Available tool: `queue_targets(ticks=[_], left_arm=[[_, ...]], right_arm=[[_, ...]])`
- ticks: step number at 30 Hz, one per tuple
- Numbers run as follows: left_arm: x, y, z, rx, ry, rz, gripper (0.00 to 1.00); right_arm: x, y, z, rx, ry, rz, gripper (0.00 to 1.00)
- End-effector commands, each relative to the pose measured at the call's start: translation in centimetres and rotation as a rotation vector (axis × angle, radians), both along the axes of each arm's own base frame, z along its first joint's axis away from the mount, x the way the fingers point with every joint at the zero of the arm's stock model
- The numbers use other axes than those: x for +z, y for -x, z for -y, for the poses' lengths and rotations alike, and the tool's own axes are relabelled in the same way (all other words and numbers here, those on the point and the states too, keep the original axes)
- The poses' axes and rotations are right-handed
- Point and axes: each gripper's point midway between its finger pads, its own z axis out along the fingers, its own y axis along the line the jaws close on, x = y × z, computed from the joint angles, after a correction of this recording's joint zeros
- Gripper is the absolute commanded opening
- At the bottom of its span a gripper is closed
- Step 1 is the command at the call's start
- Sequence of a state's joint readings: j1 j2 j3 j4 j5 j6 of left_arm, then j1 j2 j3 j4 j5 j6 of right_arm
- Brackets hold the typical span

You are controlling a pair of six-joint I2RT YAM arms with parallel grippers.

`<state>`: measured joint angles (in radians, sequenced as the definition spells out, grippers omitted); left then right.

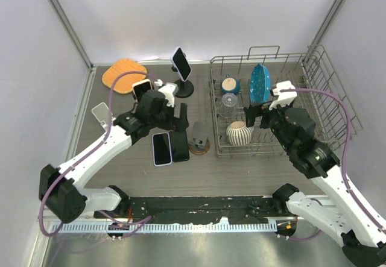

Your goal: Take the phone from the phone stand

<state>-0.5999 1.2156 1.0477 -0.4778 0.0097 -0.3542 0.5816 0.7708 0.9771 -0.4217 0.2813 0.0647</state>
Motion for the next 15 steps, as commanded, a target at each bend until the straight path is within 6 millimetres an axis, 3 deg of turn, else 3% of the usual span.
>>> queue_targets(ticks=[1,6,9,11,15], left_arm=[[2.2,-0.6,5.2,-0.154,0.054,0.080,1.00],[-0.4,-2.2,6.9,-0.145,-0.014,0.054,1.00],[-1.3,-3.1,6.6,-0.087,-0.064,0.092,1.00],[-2.0,-3.0,6.6,-0.065,-0.121,0.130,1.00],[-2.6,-2.8,7.7,-0.028,-0.131,0.164,1.00]], right_arm=[[1.3,-0.5,3.8,-0.158,0.090,0.150,0.98],[0.4,0.4,4.9,-0.175,0.099,0.214,0.98],[1.1,1.3,5.9,-0.209,0.035,0.277,0.98],[2.6,2.2,6.4,-0.210,-0.029,0.327,0.98],[3.2,3.1,7.9,-0.276,-0.082,0.359,0.98]])
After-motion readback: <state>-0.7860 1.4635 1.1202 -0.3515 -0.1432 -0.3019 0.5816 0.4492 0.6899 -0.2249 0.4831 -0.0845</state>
